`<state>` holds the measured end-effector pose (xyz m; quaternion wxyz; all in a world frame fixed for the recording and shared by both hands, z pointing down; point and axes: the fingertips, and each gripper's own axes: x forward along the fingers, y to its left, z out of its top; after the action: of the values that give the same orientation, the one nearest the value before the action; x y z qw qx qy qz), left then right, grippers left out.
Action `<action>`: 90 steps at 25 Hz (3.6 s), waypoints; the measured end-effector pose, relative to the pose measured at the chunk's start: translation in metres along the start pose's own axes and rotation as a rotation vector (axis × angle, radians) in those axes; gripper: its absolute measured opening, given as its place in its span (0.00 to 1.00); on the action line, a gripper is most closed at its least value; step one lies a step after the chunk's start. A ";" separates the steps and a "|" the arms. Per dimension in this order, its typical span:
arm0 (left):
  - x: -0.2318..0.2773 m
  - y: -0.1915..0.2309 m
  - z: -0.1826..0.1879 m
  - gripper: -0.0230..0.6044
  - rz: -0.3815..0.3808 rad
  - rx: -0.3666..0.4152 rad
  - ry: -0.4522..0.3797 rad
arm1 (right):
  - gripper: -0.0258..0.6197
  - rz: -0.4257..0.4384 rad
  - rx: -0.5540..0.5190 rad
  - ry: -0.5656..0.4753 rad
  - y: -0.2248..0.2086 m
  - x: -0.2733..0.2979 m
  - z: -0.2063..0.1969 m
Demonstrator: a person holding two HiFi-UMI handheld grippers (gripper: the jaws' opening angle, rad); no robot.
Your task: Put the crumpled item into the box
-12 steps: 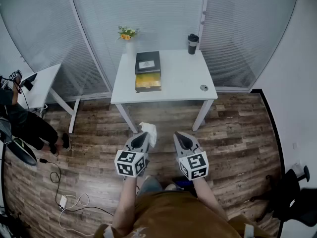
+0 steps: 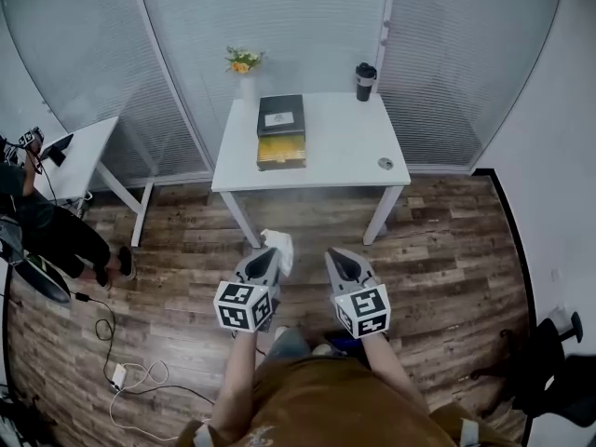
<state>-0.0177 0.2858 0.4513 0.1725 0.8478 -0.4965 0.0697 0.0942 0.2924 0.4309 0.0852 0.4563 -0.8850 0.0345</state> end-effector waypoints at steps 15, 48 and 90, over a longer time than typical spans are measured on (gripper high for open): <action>0.064 0.044 0.009 0.08 0.014 -0.058 -0.005 | 0.06 -0.030 0.004 0.058 -0.054 0.058 -0.016; 0.348 0.295 0.134 0.08 -0.069 -0.117 0.056 | 0.06 -0.101 0.070 0.176 -0.214 0.413 0.016; 0.403 0.313 0.058 0.08 -0.061 -0.132 0.269 | 0.06 -0.034 0.138 0.315 -0.242 0.450 -0.054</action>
<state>-0.0915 -0.2045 0.5837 0.2951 0.8324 -0.4463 0.1446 0.0414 -0.2011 0.5624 0.1920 0.4651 -0.8483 0.1647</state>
